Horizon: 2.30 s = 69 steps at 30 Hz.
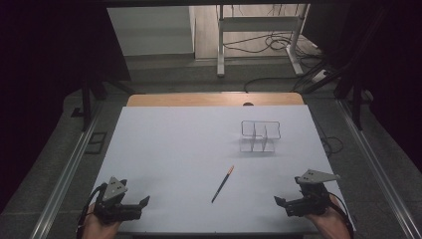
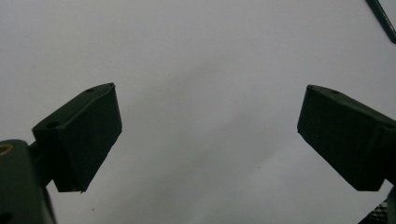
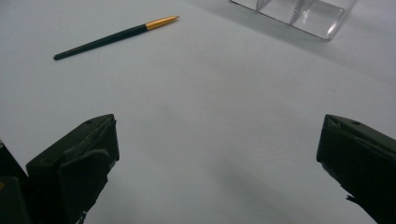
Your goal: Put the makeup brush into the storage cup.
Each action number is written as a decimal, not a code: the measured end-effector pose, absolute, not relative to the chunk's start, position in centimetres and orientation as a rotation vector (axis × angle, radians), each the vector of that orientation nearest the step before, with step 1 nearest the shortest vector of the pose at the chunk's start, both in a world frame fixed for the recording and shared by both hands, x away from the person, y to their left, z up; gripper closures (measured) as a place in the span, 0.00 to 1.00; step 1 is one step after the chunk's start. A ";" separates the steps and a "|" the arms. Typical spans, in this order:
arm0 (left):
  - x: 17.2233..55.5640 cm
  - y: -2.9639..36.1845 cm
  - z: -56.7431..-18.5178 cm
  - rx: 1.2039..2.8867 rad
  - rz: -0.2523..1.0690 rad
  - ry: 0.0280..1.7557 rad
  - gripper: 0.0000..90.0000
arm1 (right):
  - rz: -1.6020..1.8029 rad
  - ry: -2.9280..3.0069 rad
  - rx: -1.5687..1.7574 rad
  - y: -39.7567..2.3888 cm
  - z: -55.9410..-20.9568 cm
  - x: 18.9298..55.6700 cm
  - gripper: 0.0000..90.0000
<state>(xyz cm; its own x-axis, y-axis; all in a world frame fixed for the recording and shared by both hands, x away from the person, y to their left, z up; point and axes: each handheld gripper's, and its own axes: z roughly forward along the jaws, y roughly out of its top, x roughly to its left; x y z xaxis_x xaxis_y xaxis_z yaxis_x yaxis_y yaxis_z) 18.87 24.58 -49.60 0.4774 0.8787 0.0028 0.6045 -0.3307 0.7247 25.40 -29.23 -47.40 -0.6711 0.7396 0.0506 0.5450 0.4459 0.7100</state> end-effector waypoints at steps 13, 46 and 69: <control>18.8 24.8 -49.5 2.011 0.557 1.169 0.07 | 1.055 2.440 1.086 -29.0 -47.6 25.4 0.00; 18.8 25.2 -49.2 1.963 0.530 1.178 0.07 | 1.060 2.479 1.044 -27.1 -47.0 25.9 0.01; 18.9 25.3 -49.3 1.955 0.519 1.179 0.07 | 1.065 2.499 0.962 -24.3 -46.3 26.7 0.01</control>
<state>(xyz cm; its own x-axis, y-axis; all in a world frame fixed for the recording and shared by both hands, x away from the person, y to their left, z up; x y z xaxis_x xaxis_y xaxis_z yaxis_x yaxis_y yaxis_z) 18.89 25.26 -49.33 0.4862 0.8726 -0.0472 0.5544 -0.2662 0.7885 26.68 -24.28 -46.30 -0.7473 0.6642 0.0201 0.4746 0.5123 0.7158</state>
